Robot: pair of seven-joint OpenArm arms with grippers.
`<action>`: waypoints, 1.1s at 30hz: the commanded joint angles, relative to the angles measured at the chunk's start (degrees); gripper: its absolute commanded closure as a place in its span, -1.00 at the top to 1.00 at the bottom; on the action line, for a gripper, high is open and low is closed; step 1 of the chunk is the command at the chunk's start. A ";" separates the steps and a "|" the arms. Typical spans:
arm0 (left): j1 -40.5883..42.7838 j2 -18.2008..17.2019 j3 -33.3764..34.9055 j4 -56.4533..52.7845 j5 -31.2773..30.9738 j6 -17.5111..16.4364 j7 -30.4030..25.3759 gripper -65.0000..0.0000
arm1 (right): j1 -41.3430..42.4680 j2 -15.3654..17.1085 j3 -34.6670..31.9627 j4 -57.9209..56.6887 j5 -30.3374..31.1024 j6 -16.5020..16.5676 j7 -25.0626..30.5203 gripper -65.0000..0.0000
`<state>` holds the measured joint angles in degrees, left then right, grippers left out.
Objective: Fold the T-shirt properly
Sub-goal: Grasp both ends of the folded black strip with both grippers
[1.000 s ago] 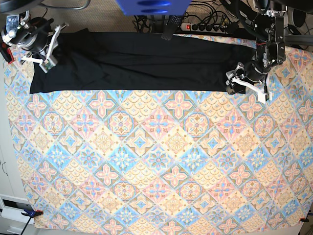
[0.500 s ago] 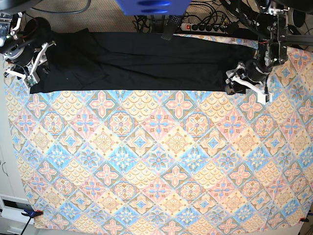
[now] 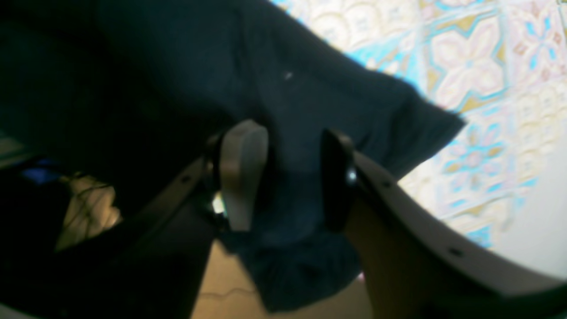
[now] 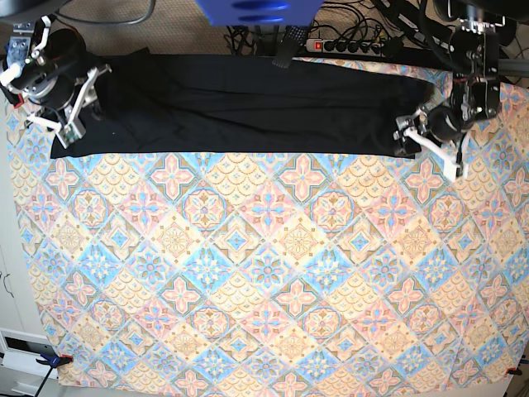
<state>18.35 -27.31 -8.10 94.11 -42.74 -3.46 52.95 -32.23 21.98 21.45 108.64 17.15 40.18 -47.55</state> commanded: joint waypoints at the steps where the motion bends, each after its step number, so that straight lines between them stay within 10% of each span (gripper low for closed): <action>1: -1.16 -0.95 -0.47 -0.35 -0.64 -1.06 1.34 0.50 | 0.89 1.10 -0.13 0.85 0.83 -0.18 1.18 -0.26; 33: -3.01 -3.50 4.80 -9.84 -0.82 -2.91 10.74 0.48 | 1.85 0.40 -1.10 0.85 0.83 -0.18 1.18 -0.26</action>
<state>15.33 -30.74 -3.70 84.25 -41.41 -5.74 63.51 -30.41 21.71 19.97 108.66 17.26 40.07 -47.24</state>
